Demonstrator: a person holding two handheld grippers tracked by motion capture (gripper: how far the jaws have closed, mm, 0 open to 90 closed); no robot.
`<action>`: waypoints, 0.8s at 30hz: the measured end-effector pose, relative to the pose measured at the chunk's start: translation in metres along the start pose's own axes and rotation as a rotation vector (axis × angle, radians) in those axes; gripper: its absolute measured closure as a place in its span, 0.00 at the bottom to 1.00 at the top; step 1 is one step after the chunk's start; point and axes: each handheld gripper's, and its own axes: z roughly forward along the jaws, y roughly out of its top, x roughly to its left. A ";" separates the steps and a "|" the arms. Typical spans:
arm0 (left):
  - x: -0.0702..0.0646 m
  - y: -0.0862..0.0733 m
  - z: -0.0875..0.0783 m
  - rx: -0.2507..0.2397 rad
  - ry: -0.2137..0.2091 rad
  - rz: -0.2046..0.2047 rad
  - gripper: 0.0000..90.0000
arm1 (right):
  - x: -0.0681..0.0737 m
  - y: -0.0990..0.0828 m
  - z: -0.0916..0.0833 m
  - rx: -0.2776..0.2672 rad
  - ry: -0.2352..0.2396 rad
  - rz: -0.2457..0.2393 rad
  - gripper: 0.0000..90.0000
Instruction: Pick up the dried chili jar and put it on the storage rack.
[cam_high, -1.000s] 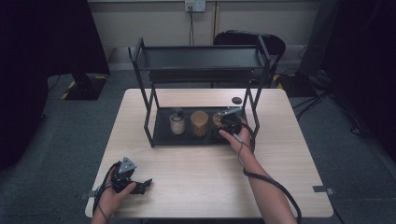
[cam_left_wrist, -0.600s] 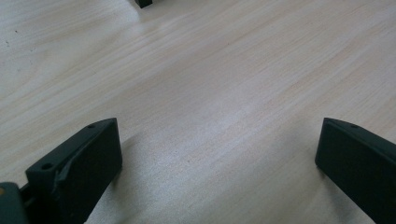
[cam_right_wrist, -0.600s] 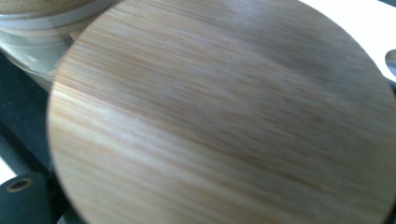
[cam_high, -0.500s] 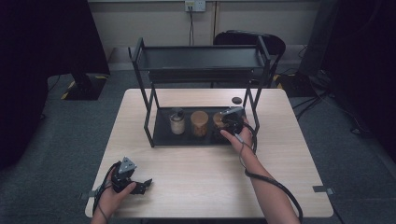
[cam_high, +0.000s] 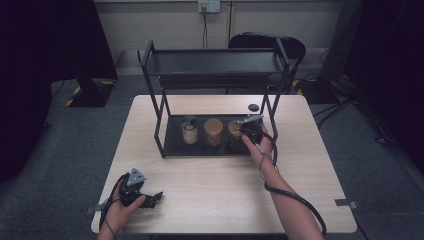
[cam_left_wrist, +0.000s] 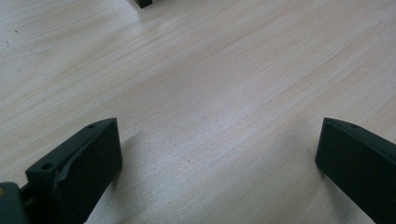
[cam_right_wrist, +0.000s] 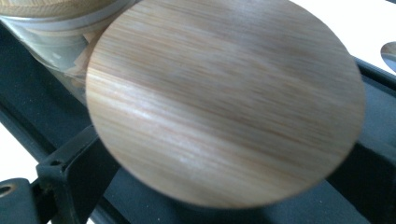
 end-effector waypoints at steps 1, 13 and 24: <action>0.000 0.000 0.000 0.000 0.000 0.000 0.00 | 0.000 0.000 -0.001 0.000 -0.002 -0.002 0.03; 0.000 0.000 0.000 0.000 0.000 0.000 0.00 | 0.005 -0.002 -0.014 -0.026 0.013 -0.001 0.03; 0.000 0.000 0.000 -0.001 0.000 -0.001 0.00 | 0.008 -0.010 -0.028 -0.036 0.025 -0.005 0.03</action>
